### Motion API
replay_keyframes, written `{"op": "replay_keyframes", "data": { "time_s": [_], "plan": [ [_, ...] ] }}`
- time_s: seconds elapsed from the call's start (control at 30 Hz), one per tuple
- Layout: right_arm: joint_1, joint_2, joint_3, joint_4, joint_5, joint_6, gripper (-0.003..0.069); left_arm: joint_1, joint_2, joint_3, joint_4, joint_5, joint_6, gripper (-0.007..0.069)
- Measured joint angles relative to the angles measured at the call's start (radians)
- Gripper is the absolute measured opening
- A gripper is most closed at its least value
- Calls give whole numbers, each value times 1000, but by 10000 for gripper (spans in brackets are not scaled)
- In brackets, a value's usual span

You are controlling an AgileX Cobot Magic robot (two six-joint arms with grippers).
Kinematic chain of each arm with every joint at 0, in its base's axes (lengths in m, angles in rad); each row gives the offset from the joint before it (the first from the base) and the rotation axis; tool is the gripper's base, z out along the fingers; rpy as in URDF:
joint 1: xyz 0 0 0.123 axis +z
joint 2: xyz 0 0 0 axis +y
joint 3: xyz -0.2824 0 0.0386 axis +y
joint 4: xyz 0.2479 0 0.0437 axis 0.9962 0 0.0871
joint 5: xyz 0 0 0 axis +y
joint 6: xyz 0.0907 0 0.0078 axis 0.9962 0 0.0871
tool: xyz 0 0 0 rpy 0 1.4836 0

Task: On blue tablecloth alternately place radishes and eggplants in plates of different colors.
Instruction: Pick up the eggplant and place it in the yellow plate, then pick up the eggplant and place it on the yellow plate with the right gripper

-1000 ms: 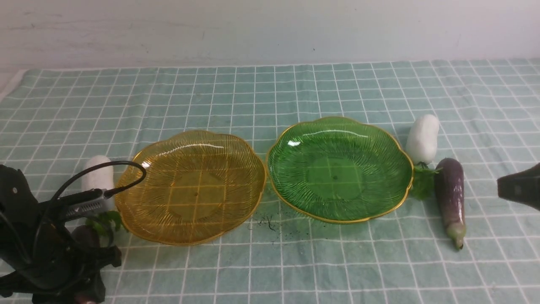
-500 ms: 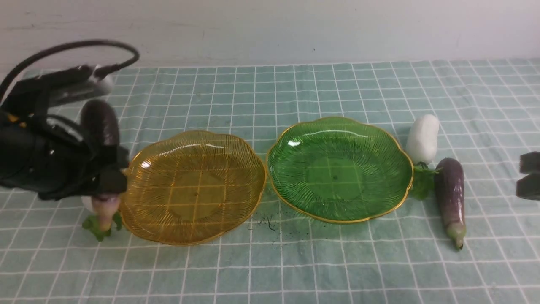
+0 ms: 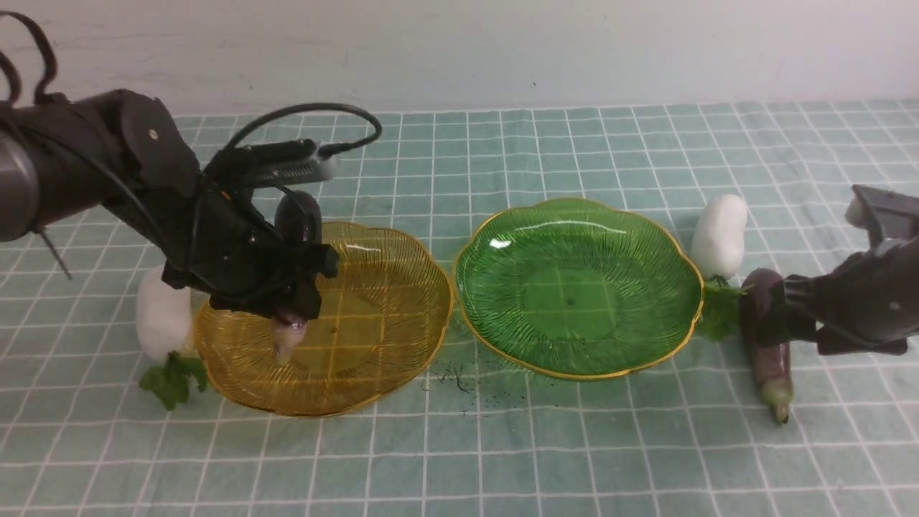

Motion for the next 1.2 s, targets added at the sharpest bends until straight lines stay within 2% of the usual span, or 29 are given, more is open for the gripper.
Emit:
{"op": "replay_keyframes", "data": {
  "time_s": [0.1, 0.17, 0.23, 0.27, 0.3, 0.4, 0.43, 0.5, 0.53, 0.57, 0.6, 0.63, 0.7, 0.87, 1.07, 1.2],
  "plan": [
    [1, 40, -9, 0, -6, 0, 527, 0, 28, -9, 0, -16, 2, 313],
    [1, 64, -14, -2, -6, 0, 495, -2, 51, -9, 0, -32, 4, 396],
    [1, 65, -17, -4, -4, 0, 394, -2, 59, -11, 0, -33, 4, 472],
    [1, 61, -18, -6, 6, 4, 302, -2, 59, -12, 1, -30, 4, 510],
    [1, 49, -21, -15, 28, 19, 268, -2, 59, -20, 7, -19, 3, 535],
    [1, -3, -33, -32, 85, 54, 285, 0, 53, -60, 45, 35, -18, 543],
    [1, -28, -37, -32, 103, 61, 285, 3, 48, -77, 62, 61, -26, 525],
    [8, -91, -48, -18, 133, 70, 285, 11, 25, -117, 105, 119, -45, 440],
    [19, -120, -54, -5, 139, 71, 285, 17, 10, -135, 121, 143, -50, 382],
    [41, -165, -65, 28, 143, 67, 285, 29, -22, -156, 144, 176, -54, 253],
    [51, -171, -69, 33, 143, 66, 285, 33, -33, -158, 146, 180, -54, 233],
    [96, -202, -93, 82, 142, 44, 285, 51, -73, -165, 156, 202, -59, 102],
    [180, -206, -137, 141, 142, 12, 285, 84, -126, -167, 159, 221, -80, 29],
    [408, -100, -286, 214, 140, -15, 285, 170, -197, -169, 155, 260, -99, -8],
    [574, 130, -517, 232, 121, -2, 285, 214, -222, -158, 136, 287, -87, -8],
    [636, 268, -653, 271, 119, 19, 285, 214, -238, -109, 128, 278, -84, -8]
  ]
}}
